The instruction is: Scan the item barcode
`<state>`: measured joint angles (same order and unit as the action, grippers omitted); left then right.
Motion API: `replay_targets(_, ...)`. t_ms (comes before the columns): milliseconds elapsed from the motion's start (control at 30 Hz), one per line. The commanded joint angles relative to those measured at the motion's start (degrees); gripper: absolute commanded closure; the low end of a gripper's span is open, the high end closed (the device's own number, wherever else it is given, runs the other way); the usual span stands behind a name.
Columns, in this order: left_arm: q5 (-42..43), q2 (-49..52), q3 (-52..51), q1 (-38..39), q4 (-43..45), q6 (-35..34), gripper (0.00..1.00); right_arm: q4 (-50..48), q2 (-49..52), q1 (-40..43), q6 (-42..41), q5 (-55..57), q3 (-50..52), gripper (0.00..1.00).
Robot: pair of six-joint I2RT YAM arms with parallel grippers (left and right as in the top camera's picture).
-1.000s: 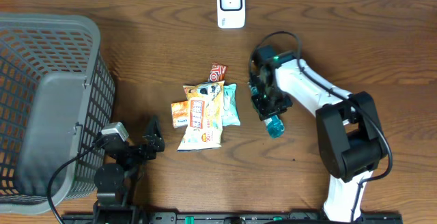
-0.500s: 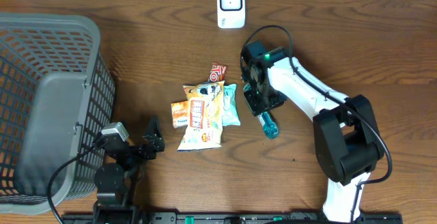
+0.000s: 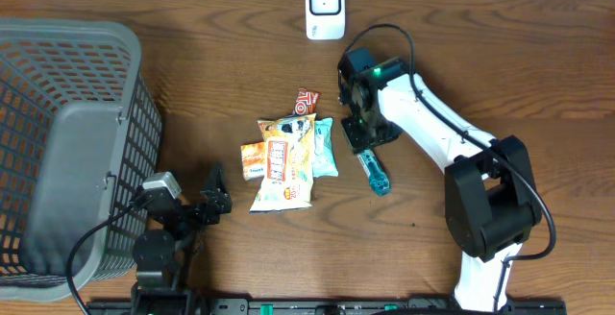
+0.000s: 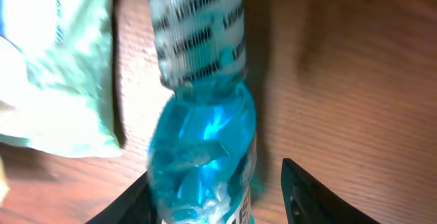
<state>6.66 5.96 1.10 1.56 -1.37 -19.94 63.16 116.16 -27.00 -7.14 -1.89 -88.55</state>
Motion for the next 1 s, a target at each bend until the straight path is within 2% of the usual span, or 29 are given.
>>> replay_targets(0, -0.09, 0.07, -0.87, -0.26, -2.03, -1.38, 0.02, 0.28, -1.42, 0.17, -1.62, -0.2, -1.01, 0.5)
replay_targets(167, -0.09, 0.07, -0.87, -0.26, -2.03, -1.36, 0.02, 2.32, -1.64, 0.17, -1.64, -0.59, -3.54, 0.48)
replay_targets(367, -0.09, 0.07, -0.87, -0.26, -2.03, -1.36, 0.02, 11.43, -3.89, 0.17, -2.12, -1.07, -14.19, 0.43)
replay_targets(533, -0.09, 0.07, -0.87, -0.26, -2.03, -1.38, 0.02, 13.55, -13.33, 0.17, -3.74, -0.55, -15.89, 0.42)
replay_targets(600, -0.09, 0.07, -0.87, -0.26, -2.03, -1.38, 0.02, 13.07, -18.53, 0.11, -6.51, 3.48, -13.99, 0.4)
replay_targets(667, -0.09, 0.07, -0.87, -0.26, -2.03, -1.38, 0.02, 11.52, -24.3, -0.5, -9.07, 7.15, -9.81, 0.4)
replay_targets(767, -0.09, 0.07, -0.87, -0.26, -2.03, -1.38, 0.02, 5.14, -34.56, -3.1, -11.96, 11.85, 2.19, 0.39)
replay_targets(800, -0.09, 0.07, -0.87, -0.26, -2.03, -1.36, 0.02, 1.97, -38.1, -4.35, -13.46, 13.88, 7.43, 0.35)
replay_targets(867, -0.09, 0.07, -0.87, -0.26, -2.03, -1.36, 0.02, -5.38, -44.76, -6.93, -17.55, 17.4, 18.69, 0.2)
replay_targets(900, -0.09, 0.07, -0.87, -0.26, -2.03, -1.38, 0.02, -10.34, -48.02, -8.22, -18.21, 17.59, 25.0, 0.01)
replay_targets(967, -0.09, 0.07, -0.87, -0.26, -2.03, -1.38, 0.02, -18.14, -51.98, -9.73, -18.12, 16.0, 33.51, 0.01)
